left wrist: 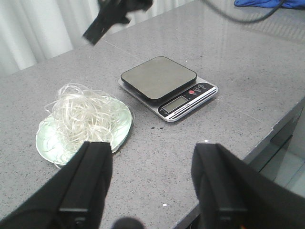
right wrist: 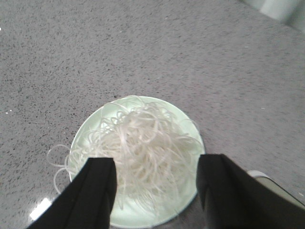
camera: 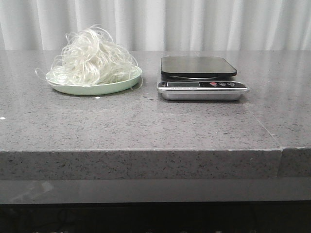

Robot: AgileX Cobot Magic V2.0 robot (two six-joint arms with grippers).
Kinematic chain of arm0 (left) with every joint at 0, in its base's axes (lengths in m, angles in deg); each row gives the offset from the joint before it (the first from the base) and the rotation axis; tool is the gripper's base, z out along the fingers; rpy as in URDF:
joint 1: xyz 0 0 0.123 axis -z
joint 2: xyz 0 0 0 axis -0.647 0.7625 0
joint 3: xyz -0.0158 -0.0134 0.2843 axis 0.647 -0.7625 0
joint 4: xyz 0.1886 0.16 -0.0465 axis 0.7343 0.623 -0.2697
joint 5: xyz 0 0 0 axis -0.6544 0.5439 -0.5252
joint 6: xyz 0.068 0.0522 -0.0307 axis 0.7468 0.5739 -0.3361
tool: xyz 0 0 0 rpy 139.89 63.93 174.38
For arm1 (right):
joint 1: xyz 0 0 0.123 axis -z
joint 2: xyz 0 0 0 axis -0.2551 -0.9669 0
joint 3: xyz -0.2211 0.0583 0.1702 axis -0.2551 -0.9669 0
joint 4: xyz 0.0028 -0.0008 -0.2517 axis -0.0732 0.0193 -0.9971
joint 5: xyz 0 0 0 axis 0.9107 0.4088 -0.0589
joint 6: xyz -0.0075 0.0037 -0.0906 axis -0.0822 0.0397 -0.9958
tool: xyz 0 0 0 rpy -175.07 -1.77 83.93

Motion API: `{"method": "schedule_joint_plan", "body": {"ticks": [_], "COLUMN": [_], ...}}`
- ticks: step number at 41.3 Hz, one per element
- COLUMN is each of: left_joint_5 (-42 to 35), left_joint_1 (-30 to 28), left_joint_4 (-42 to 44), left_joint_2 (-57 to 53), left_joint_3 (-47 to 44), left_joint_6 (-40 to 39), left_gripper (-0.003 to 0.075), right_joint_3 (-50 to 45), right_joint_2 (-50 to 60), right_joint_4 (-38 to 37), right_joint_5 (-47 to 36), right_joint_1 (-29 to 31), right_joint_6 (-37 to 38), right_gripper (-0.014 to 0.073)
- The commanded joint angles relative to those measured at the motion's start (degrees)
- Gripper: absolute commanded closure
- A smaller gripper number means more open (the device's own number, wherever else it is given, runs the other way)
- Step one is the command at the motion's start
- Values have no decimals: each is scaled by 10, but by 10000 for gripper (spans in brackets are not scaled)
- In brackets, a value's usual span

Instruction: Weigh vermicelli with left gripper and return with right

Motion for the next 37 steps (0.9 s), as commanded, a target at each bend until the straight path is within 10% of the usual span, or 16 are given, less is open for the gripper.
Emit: {"method": "schedule_joint_plan", "body": {"ticks": [1,37], "left_joint_5": [-42,-42], "left_joint_1": [2,2], "left_joint_4": [-1,-3], "left_joint_2": [2,2], "left_joint_3": [15,15], "left_joint_6": [-7,-7], "left_gripper": [281,281], "right_joint_3": [-1,-580], "right_joint_2": [72,602], "right_joint_4": [1,-10], "right_joint_5": [-14,-102], "right_joint_1": [7,129], "right_joint_6": [-5,-5], "right_gripper": [110,110]}}
